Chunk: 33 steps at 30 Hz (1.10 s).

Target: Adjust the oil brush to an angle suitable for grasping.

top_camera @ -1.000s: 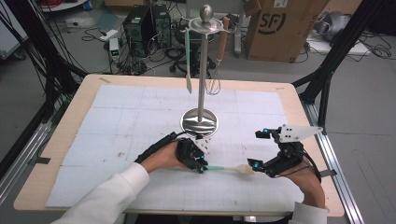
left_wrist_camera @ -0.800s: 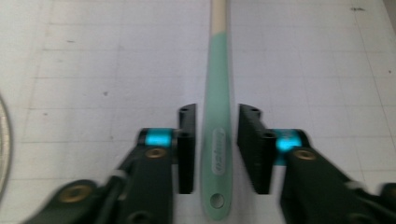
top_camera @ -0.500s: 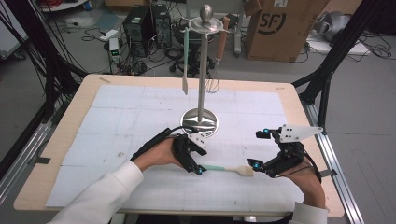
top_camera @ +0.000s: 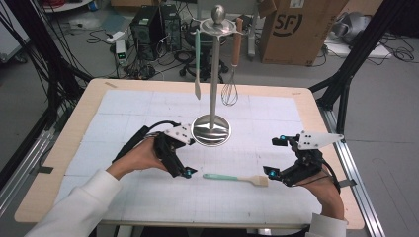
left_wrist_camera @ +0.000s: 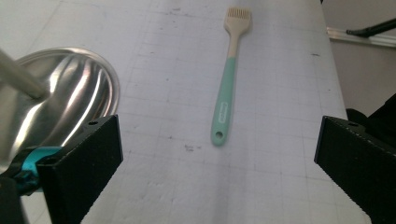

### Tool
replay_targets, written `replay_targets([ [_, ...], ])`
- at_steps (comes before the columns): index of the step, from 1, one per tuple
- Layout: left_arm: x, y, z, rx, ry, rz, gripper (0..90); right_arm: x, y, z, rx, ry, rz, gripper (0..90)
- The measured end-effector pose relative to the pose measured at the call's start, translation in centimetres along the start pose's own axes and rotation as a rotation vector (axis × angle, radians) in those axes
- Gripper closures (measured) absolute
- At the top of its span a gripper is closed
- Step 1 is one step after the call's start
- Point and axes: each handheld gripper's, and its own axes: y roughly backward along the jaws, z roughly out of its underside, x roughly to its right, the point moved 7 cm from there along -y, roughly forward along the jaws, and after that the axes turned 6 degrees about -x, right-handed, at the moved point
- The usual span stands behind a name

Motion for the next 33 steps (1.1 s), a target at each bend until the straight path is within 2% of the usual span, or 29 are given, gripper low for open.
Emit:
replay_targets([
  [4, -0.5, 2.2, 1.1, 0.055, 0.014, -0.036, 1.7, 0.1, 0.0, 0.1, -0.001, -0.003, 0.002, 0.2],
  [9, -0.7, 4.3, 2.5, 0.099, 0.042, -0.069, 1.7, 0.1, 0.1, 0.1, -0.002, -0.006, 0.007, 0.2],
  [17, -0.8, 7.2, 4.8, 0.138, 0.065, -0.112, 1.6, 0.2, 0.0, 0.2, -0.003, -0.008, 0.011, 0.2],
  [20, -1.0, 8.1, 5.9, 0.154, 0.083, -0.141, 1.7, 0.1, 0.0, 0.1, -0.002, -0.008, 0.006, 0.2],
  [26, -0.9, 9.6, 8.2, 0.207, 0.129, -0.163, 1.7, 0.1, 0.0, 0.2, -0.008, -0.009, 0.013, 0.2],
  [33, -0.9, 10.7, 10.0, 0.221, 0.147, -0.191, 1.7, 0.2, -0.1, 0.3, -0.010, -0.009, 0.013, 0.2],
])
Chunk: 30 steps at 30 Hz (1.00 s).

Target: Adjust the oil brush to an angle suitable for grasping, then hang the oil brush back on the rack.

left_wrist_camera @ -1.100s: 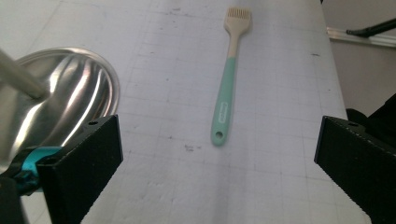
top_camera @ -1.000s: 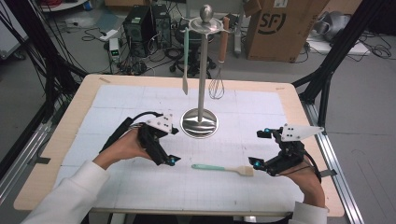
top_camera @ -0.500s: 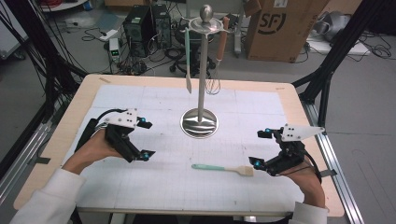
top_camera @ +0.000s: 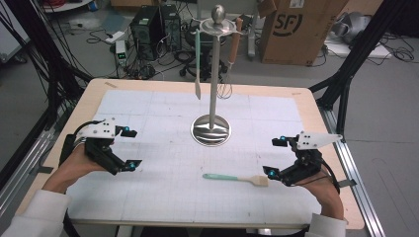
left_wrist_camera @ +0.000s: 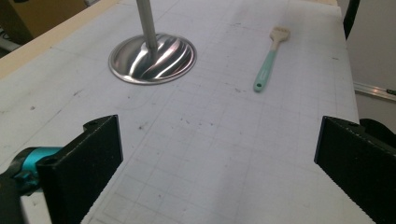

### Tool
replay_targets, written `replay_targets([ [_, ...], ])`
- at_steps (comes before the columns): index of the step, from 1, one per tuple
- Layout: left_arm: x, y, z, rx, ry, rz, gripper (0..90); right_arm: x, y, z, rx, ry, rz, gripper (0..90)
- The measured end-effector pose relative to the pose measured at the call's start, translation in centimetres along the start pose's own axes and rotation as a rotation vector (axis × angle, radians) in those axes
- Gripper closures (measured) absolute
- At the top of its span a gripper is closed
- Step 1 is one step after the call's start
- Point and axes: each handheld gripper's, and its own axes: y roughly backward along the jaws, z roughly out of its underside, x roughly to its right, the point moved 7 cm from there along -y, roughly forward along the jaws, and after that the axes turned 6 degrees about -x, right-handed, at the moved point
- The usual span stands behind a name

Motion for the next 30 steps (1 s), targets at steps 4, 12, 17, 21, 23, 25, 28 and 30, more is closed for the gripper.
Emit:
replay_targets([
  [4, -0.2, 0.5, 0.5, 0.007, 0.007, -0.011, 1.7, 0.1, -0.1, 0.0, -0.001, -0.005, 0.002, 0.2],
  [12, -0.5, 0.9, 0.9, 0.038, 0.014, -0.020, 1.7, 0.1, -0.2, 0.2, -0.015, -0.008, 0.006, 0.2],
  [17, -0.4, 1.0, 1.5, 0.032, 0.011, -0.034, 1.6, 0.2, -0.4, 0.4, -0.040, -0.010, 0.012, 0.2],
  [21, 0.0, 1.0, 1.9, 0.038, 0.010, -0.026, 1.7, 0.4, -0.5, 0.4, -0.048, -0.014, 0.023, 0.2],
  [23, -0.1, 1.1, 2.1, 0.035, 0.010, -0.025, 1.7, 0.5, -0.5, 0.5, -0.058, -0.016, 0.027, 0.2],
  [25, -0.2, 1.1, 2.3, 0.051, 0.015, -0.025, 1.7, 0.6, -0.5, 0.6, -0.073, -0.017, 0.035, 0.2],
  [28, -0.2, 1.0, 2.8, 0.041, 0.019, -0.020, 1.7, 0.6, -0.8, 0.9, -0.103, -0.021, 0.040, 0.2],
  [30, -0.2, 0.9, 3.1, 0.047, 0.022, -0.014, 1.7, 0.6, -1.0, 1.1, -0.128, -0.024, 0.043, 0.2],
])
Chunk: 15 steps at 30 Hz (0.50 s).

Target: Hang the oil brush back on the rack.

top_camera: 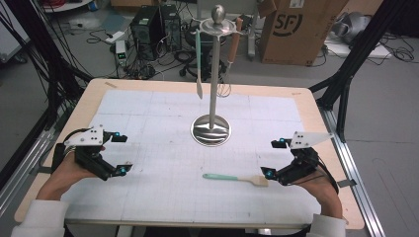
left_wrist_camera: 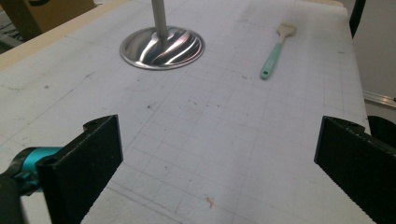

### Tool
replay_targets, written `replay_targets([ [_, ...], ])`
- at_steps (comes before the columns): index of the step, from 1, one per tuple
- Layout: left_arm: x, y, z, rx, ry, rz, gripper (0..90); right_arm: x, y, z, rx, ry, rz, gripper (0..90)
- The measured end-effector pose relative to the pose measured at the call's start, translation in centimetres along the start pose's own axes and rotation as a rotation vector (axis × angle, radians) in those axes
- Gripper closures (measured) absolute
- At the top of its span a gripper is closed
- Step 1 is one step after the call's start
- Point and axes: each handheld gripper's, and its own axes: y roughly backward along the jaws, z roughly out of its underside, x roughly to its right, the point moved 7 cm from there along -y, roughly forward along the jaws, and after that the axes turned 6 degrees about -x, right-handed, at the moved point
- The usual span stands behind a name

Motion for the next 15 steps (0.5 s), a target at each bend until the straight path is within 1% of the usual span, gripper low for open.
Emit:
replay_targets([
  [4, -0.3, 0.2, 0.2, 0.016, 0.010, -0.007, 1.7, -0.3, -0.8, 0.0, -0.068, 0.023, 0.004, 0.2],
  [6, -0.4, 0.2, 0.3, 0.015, 0.018, -0.017, 1.7, -0.5, -1.1, -0.2, -0.097, 0.037, 0.001, 0.2],
  [8, -0.4, 0.3, 0.4, 0.015, 0.023, -0.016, 1.7, -0.7, -1.4, -0.5, -0.120, 0.056, -0.007, 0.3],
  [12, -0.1, 0.5, 0.2, 0.020, 0.010, -0.016, 1.7, -0.8, -2.0, -1.0, -0.171, 0.079, -0.015, 0.3],
  [15, -0.1, 0.6, 0.3, 0.022, 0.011, -0.018, 1.7, -1.0, -2.5, -1.2, -0.217, 0.108, -0.022, 0.3],
])
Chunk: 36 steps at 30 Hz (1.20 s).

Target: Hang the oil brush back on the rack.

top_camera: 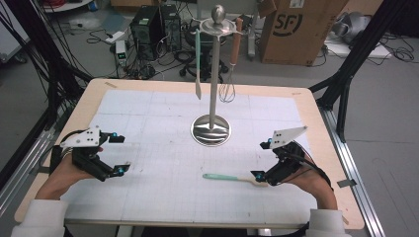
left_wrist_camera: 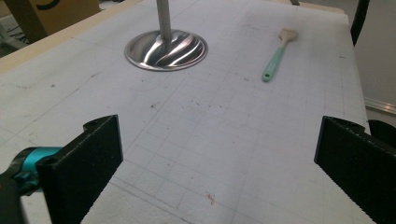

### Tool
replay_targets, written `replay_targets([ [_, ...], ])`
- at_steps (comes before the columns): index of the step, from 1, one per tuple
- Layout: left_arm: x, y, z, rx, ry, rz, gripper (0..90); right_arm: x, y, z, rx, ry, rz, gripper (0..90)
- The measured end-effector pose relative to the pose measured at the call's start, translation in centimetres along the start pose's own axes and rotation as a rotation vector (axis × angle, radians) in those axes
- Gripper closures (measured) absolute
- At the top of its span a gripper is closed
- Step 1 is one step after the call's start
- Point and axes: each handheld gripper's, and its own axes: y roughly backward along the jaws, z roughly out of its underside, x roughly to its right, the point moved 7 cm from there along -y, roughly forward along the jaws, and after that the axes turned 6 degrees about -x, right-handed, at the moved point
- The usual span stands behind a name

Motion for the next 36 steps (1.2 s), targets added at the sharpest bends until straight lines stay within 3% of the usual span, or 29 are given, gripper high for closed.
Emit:
replay_targets([
  [7, -0.1, 0.1, 0.3, -0.002, 0.005, -0.004, 1.7, -0.1, -1.2, -0.4, -0.106, 0.054, -0.020, 0.2],
  [16, -0.1, -0.1, 0.4, -0.002, 0.009, 0.001, 1.7, 0.0, -3.2, -0.3, -0.209, 0.083, -0.042, 0.3],
  [36, 0.0, -0.1, 0.4, -0.004, 0.005, 0.006, 1.7, -0.7, -6.1, -0.1, -0.370, 0.143, -0.069, 0.3],
])
